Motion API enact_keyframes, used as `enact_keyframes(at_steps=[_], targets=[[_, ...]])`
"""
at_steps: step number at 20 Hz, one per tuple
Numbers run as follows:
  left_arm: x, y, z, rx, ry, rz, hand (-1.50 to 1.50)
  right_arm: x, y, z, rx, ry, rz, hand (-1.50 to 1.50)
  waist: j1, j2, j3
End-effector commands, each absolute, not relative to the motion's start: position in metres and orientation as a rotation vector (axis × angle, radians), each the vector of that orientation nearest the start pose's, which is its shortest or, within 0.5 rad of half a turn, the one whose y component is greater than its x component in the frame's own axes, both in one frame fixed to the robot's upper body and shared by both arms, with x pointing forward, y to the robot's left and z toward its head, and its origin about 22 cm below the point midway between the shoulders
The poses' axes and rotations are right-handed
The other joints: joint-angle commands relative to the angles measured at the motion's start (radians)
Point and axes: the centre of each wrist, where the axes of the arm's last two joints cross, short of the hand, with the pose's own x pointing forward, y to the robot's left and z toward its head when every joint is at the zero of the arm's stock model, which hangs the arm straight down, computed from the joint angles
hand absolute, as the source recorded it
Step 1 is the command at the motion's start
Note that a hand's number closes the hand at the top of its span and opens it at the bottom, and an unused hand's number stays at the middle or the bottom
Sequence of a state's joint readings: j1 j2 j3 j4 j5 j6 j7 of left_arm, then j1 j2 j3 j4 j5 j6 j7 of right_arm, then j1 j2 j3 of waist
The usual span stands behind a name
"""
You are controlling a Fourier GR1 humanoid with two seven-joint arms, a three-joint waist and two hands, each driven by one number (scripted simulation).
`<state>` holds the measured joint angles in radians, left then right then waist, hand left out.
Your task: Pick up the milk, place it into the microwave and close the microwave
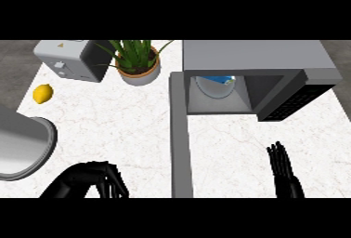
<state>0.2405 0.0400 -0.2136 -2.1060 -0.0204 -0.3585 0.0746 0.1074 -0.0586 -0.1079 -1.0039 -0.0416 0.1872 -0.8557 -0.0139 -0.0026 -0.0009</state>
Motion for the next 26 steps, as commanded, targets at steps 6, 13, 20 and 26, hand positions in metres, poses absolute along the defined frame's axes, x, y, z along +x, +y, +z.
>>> enact_keyframes(at_steps=[6,13,20,26], targets=[[0.22,0.166,0.066,-0.415,-1.677,-0.688,1.5,0.11,-0.294,-0.133,0.008,-1.787,-0.101,-1.5,-0.002,0.003,0.0],[0.213,0.116,0.044,-0.498,-1.566,-0.858,1.5,0.084,-0.326,-0.123,0.015,-1.816,-0.122,-1.5,0.003,0.002,0.001],[0.223,0.052,0.032,-0.454,-1.588,-0.993,1.5,0.076,-0.335,-0.088,0.108,-1.862,-0.065,-1.5,-0.014,0.004,0.0],[0.219,0.014,0.004,-0.45,-1.491,-0.992,1.5,0.086,-0.322,-0.068,0.201,-1.961,-0.055,-1.5,-0.049,0.008,0.0]])
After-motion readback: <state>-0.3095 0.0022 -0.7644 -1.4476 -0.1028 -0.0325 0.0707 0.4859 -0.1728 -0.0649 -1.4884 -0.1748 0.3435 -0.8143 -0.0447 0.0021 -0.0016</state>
